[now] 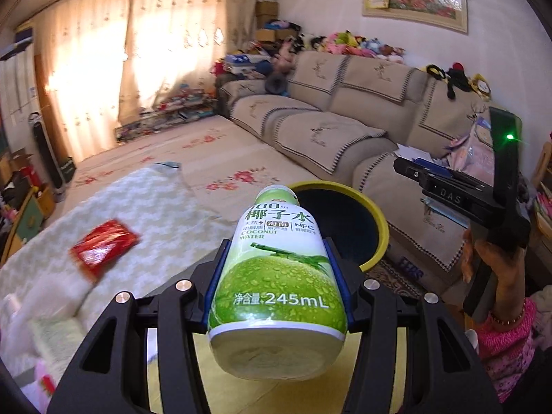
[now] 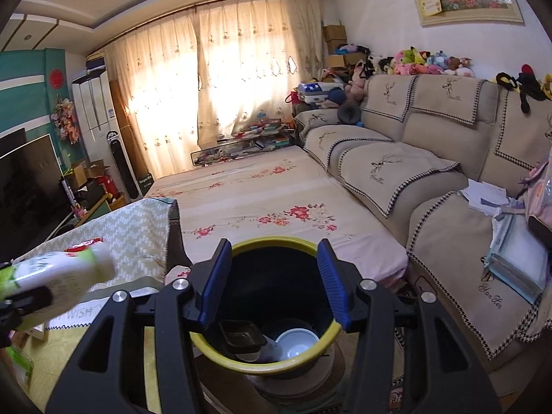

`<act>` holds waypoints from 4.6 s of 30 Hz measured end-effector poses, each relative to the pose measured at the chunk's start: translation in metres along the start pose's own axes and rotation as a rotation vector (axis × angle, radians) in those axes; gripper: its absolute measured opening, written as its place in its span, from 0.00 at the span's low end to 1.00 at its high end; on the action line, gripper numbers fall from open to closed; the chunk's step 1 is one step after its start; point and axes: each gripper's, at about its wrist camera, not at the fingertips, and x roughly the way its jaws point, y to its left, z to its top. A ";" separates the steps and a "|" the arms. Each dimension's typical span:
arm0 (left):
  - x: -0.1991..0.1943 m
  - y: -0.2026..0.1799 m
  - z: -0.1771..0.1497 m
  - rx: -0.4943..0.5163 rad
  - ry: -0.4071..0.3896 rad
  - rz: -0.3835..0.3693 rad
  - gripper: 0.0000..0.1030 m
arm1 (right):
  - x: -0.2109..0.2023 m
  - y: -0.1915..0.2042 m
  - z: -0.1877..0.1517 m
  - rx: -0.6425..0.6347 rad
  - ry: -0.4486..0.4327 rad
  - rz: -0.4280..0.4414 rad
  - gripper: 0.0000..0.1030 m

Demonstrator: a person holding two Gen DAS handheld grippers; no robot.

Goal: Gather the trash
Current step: 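Carry the coconut water bottle over the bin and open the left tool, then move the empty left tool back over the table, then grasp the white tea carton standing on the table with the right tool, then carry the tea carton over the bin and open the right tool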

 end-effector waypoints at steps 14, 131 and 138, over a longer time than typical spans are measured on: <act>0.162 -0.058 0.056 0.023 0.125 -0.051 0.66 | 0.007 -0.027 -0.004 0.042 0.022 -0.043 0.48; -0.150 0.109 -0.188 -0.408 -0.018 0.375 0.87 | 0.029 0.103 -0.023 -0.023 0.248 0.382 0.28; -0.143 0.110 -0.189 -0.400 -0.001 0.368 0.87 | 0.055 0.033 -0.011 0.070 0.207 0.183 0.28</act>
